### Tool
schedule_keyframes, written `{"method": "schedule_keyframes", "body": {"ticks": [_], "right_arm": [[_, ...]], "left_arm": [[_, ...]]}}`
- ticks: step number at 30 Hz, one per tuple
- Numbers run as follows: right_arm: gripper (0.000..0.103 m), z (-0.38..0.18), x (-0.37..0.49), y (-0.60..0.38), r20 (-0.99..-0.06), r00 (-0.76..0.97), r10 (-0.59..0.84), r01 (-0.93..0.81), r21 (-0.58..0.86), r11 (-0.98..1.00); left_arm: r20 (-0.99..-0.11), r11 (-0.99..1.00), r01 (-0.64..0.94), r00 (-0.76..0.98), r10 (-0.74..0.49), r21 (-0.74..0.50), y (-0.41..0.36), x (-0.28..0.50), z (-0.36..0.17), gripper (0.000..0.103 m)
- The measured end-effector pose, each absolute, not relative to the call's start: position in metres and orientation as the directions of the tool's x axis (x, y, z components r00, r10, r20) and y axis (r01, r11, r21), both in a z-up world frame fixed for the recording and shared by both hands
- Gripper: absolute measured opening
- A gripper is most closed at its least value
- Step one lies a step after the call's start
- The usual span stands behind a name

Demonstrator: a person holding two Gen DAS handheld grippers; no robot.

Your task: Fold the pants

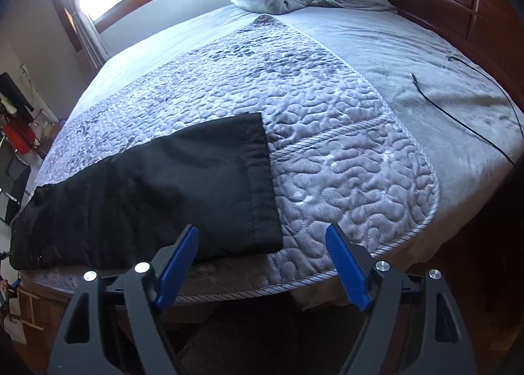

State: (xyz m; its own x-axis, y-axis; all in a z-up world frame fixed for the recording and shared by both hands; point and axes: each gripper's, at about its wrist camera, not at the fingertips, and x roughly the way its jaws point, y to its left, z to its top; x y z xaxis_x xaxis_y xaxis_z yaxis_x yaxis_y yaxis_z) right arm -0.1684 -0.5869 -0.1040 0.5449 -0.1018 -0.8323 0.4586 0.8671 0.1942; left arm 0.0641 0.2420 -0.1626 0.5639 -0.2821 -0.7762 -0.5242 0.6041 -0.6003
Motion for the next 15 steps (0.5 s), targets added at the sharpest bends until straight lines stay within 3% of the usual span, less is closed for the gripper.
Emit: {"method": "schedule_keyframes", "body": {"ticks": [2,5,10,15], "right_arm": [[0.081,-0.107,-0.163,-0.583,-0.831,0.55,-0.083,0.452,0.212,0.866],[0.081,-0.11,-0.158,-0.578,-0.828,0.557,-0.061,0.447,0.237,0.863],[0.081,-0.113,-0.147,-0.567,-0.827,0.56,-0.037,0.427,0.25,0.869],[0.081,-0.114,-0.144,-0.561,-0.827,0.562,-0.023,0.421,0.262,0.869]], "left_arm": [[-0.763,0.633,-0.481,0.575,-0.294,-0.606,0.24,0.079,-0.156,0.044],[-0.78,0.704,-0.436,0.564,-0.272,-0.561,0.232,0.112,-0.152,0.025],[-0.751,0.8,-0.337,0.629,-0.201,-0.497,0.215,0.144,-0.126,0.018],[-0.856,0.853,-0.401,0.507,-0.098,-0.335,0.211,0.143,-0.165,0.022]]}}
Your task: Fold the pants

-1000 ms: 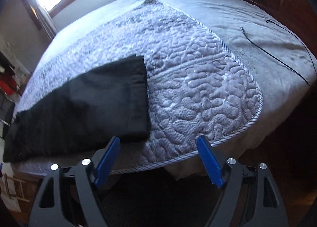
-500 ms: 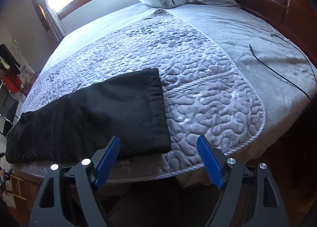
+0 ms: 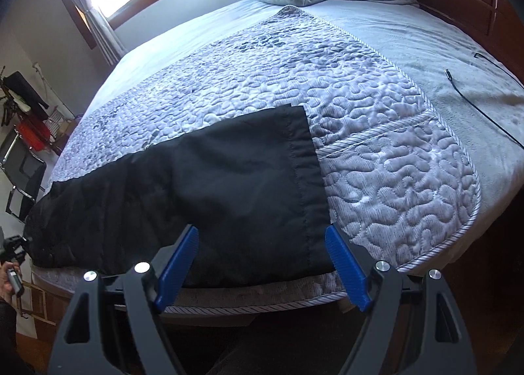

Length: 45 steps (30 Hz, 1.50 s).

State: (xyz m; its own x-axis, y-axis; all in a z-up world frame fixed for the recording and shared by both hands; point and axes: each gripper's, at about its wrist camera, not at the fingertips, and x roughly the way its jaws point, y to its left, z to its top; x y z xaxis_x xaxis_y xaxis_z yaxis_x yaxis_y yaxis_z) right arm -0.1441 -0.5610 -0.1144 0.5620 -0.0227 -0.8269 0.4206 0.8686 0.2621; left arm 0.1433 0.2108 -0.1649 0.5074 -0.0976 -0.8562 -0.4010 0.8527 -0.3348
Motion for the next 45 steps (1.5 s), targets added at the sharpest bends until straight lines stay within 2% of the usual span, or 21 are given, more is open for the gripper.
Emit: {"method": "schedule_keyframes", "body": {"ticks": [3,4,5,9,13,15,17,21,23,24,26,28,30,33,35,42,45], "right_arm": [[0.081,-0.115,-0.149,-0.563,-0.834,0.552,-0.014,0.433,0.272,0.859],[0.083,-0.115,-0.152,-0.565,-0.835,0.551,-0.009,0.44,0.281,0.853],[0.087,-0.115,-0.156,-0.567,-0.834,0.552,0.0,0.446,0.295,0.845],[0.089,-0.121,-0.174,-0.572,-0.822,0.567,0.055,0.476,0.381,0.792],[0.089,-0.14,-0.185,-0.572,-0.823,0.557,0.112,0.494,0.437,0.752],[0.086,-0.147,-0.186,-0.574,-0.811,0.57,0.132,0.494,0.467,0.733],[0.076,-0.15,-0.183,-0.579,-0.78,0.604,0.165,0.477,0.519,0.709],[0.073,-0.157,-0.17,-0.599,-0.744,0.642,0.185,0.489,0.583,0.649],[0.06,-0.158,-0.165,-0.605,-0.746,0.644,0.168,0.495,0.574,0.652],[0.048,-0.154,-0.163,-0.608,-0.746,0.649,0.148,0.492,0.56,0.666],[0.016,-0.15,-0.158,-0.613,-0.759,0.642,0.113,0.496,0.523,0.693],[0.012,-0.147,-0.15,-0.619,-0.777,0.619,0.114,0.508,0.507,0.696],[0.012,-0.157,-0.146,-0.624,-0.815,0.559,0.152,0.547,0.501,0.671],[0.023,-0.16,-0.155,-0.62,-0.822,0.545,0.166,0.542,0.496,0.679],[0.059,-0.159,-0.165,-0.619,-0.808,0.56,0.181,0.536,0.52,0.665],[0.066,-0.166,-0.192,-0.622,-0.695,0.667,0.269,0.543,0.7,0.464],[0.066,-0.178,-0.184,-0.617,-0.691,0.665,0.283,0.554,0.71,0.434]], "left_arm": [[-0.845,0.852,-0.41,0.531,-0.066,-0.325,0.21,0.124,-0.166,0.046],[-0.839,0.848,-0.416,0.541,-0.059,-0.327,0.208,0.117,-0.163,0.065],[-0.831,0.843,-0.42,0.554,-0.056,-0.336,0.206,0.108,-0.16,0.078],[-0.808,0.838,-0.4,0.584,-0.079,-0.371,0.19,0.072,-0.14,0.089],[-0.804,0.858,-0.368,0.589,-0.084,-0.359,0.159,0.049,-0.127,0.093],[-0.793,0.868,-0.344,0.602,-0.088,-0.358,0.138,0.047,-0.124,0.093],[-0.782,0.878,-0.311,0.615,-0.106,-0.364,0.115,0.052,-0.114,0.093],[-0.795,0.914,-0.225,0.588,-0.149,-0.337,0.076,0.068,-0.12,0.093],[-0.811,0.932,-0.202,0.567,-0.141,-0.303,0.062,0.078,-0.128,0.095],[-0.823,0.938,-0.2,0.553,-0.132,-0.284,0.057,0.082,-0.133,0.095],[-0.848,0.953,-0.194,0.521,-0.102,-0.234,0.049,0.091,-0.146,0.096],[-0.863,0.958,-0.196,0.497,-0.088,-0.211,0.045,0.098,-0.159,0.096],[-0.876,0.958,-0.209,0.477,-0.075,-0.196,0.042,0.103,-0.171,0.098],[-0.877,0.971,-0.19,0.479,-0.038,-0.146,0.032,0.107,-0.173,0.099],[-0.877,0.976,-0.168,0.478,-0.042,-0.139,0.027,0.107,-0.169,0.099],[-0.806,0.963,-0.171,0.587,-0.071,-0.21,0.031,0.093,-0.13,0.099],[-0.805,0.96,-0.187,0.59,-0.06,-0.209,0.037,0.095,-0.128,0.099]]}}
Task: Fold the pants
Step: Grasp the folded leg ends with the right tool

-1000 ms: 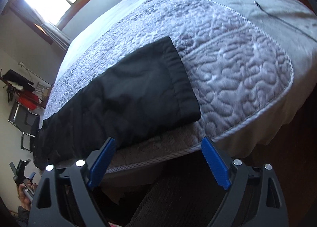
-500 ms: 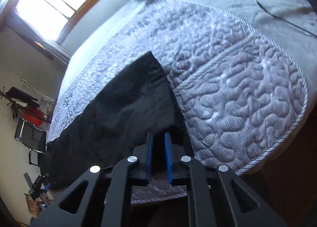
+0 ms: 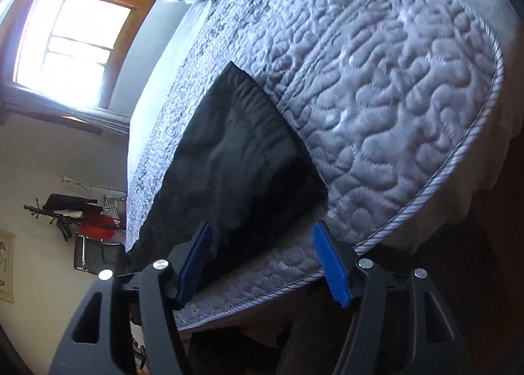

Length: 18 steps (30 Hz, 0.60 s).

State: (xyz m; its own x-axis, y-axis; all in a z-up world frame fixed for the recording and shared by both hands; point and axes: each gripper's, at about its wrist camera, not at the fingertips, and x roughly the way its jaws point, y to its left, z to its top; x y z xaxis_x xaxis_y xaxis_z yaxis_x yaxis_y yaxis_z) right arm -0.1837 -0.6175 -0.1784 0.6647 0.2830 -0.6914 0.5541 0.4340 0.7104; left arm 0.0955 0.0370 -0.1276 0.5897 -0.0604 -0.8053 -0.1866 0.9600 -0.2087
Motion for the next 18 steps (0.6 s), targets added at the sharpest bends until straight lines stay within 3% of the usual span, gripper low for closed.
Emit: {"method": "schedule_keyframes", "body": {"ticks": [6,9,14,18], "right_arm": [[0.066,-0.192,-0.165,-0.613,-0.66,0.691,0.295,0.558,0.746,0.363],[0.073,-0.193,-0.155,-0.611,-0.667,0.69,0.281,0.572,0.74,0.353],[0.071,-0.185,-0.139,-0.607,-0.66,0.711,0.243,0.558,0.74,0.376],[0.071,-0.199,-0.12,-0.61,-0.708,0.665,0.235,0.633,0.703,0.324]], "left_arm": [[-0.827,0.954,-0.237,0.562,-0.018,-0.182,0.06,0.092,-0.139,0.099],[-0.831,0.95,-0.265,0.556,0.009,-0.166,0.072,0.088,-0.142,0.099],[-0.84,0.949,-0.289,0.54,0.051,-0.128,0.09,0.084,-0.148,0.099],[-0.849,0.947,-0.296,0.526,0.051,-0.126,0.101,0.088,-0.155,0.099]]}}
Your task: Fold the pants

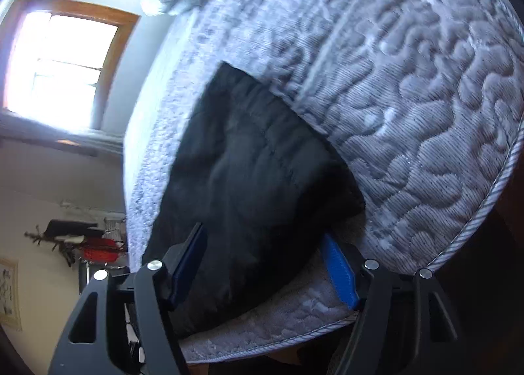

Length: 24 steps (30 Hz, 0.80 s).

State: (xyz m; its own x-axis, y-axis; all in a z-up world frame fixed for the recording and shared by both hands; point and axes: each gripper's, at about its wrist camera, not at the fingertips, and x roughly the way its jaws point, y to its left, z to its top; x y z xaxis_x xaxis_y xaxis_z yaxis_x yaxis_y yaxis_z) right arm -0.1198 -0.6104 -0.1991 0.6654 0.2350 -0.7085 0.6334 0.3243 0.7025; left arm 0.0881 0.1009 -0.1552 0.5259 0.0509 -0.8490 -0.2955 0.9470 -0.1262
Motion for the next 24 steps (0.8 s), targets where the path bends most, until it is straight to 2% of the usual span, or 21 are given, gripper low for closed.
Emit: {"method": "schedule_keyframes", "body": {"ticks": [3,6,7,8,14,18,24], "right_arm": [[0.061,-0.202,-0.104,-0.61,-0.742,0.635,0.215,0.669,0.667,0.326],[0.04,-0.193,-0.086,-0.609,-0.766,0.612,0.194,0.67,0.633,0.388],[0.03,-0.19,-0.08,-0.61,-0.768,0.607,0.202,0.666,0.631,0.397],[0.025,-0.187,-0.076,-0.612,-0.765,0.608,0.212,0.66,0.636,0.399],[0.019,-0.155,-0.065,-0.633,-0.736,0.646,0.202,0.61,0.657,0.442],[0.019,-0.145,-0.076,-0.66,-0.751,0.644,0.142,0.646,0.634,0.425],[0.019,-0.15,-0.124,-0.705,-0.789,0.614,0.008,0.733,0.574,0.365]], "left_arm": [[-0.85,0.95,-0.29,0.523,0.055,-0.117,0.103,0.089,-0.159,0.099],[-0.848,0.957,-0.281,0.522,0.085,-0.077,0.103,0.092,-0.164,0.1],[-0.848,0.958,-0.279,0.522,0.088,-0.072,0.103,0.093,-0.165,0.1],[-0.849,0.957,-0.28,0.522,0.086,-0.075,0.103,0.094,-0.167,0.1],[-0.863,0.959,-0.272,0.501,0.074,-0.076,0.084,0.109,-0.173,0.1],[-0.862,0.963,-0.243,0.506,0.022,-0.118,0.056,0.124,-0.173,0.1],[-0.854,0.987,-0.088,0.516,-0.069,-0.134,-0.017,0.145,-0.172,0.1]]}}
